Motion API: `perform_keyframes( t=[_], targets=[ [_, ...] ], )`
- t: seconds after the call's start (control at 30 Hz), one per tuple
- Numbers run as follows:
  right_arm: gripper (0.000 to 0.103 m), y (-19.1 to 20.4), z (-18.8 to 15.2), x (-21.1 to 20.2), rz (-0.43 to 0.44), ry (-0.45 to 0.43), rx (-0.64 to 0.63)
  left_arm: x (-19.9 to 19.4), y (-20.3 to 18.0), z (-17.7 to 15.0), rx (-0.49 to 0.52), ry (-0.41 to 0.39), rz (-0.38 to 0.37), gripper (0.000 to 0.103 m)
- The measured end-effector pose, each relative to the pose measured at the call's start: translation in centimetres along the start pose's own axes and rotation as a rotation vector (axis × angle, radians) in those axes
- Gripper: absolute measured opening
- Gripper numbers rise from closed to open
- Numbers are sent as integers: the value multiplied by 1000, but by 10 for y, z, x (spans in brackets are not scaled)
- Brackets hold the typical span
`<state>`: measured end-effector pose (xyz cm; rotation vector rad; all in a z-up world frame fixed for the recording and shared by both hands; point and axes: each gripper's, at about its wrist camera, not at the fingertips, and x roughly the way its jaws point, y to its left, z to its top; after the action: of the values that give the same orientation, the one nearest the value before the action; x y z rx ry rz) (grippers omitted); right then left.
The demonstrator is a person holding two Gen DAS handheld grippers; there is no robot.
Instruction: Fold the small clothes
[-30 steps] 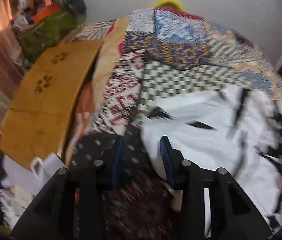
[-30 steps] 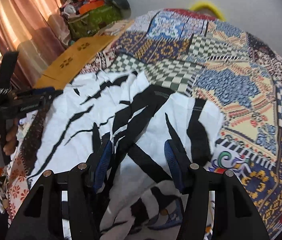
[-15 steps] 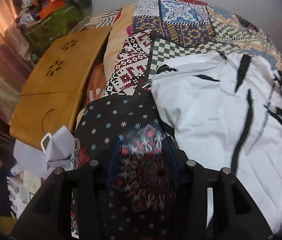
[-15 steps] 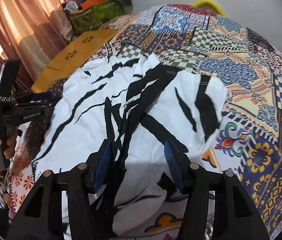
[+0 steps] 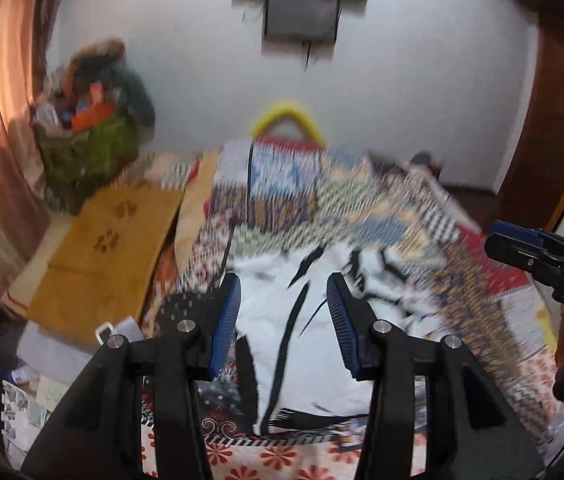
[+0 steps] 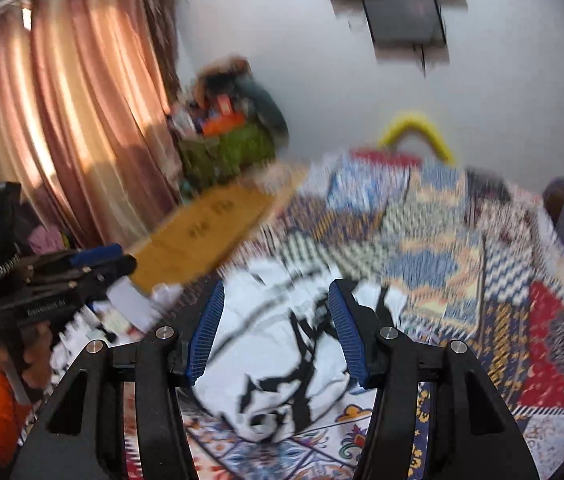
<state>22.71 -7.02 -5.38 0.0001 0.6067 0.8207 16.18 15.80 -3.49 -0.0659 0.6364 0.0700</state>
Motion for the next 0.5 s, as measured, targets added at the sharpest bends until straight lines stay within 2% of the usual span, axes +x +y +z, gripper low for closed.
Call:
perform_keyframes(
  t=[0.17, 0.37, 0.4, 0.5],
  targets=[
    [51, 36, 6, -72, 13, -175, -58, -79, -27, 0, 5, -171, 6, 46],
    [51, 76, -12, -122, -13, -293, -137, -143, -49, -23, 14, -310, 31, 47],
    [51, 83, -17, -127, -27, -308, -152, -150, -51, -27, 9, -320, 28, 48],
    [54, 97, -30, -135, -61, -331, -166, -162, -51, -38, -16, -341, 31, 60]
  ],
)
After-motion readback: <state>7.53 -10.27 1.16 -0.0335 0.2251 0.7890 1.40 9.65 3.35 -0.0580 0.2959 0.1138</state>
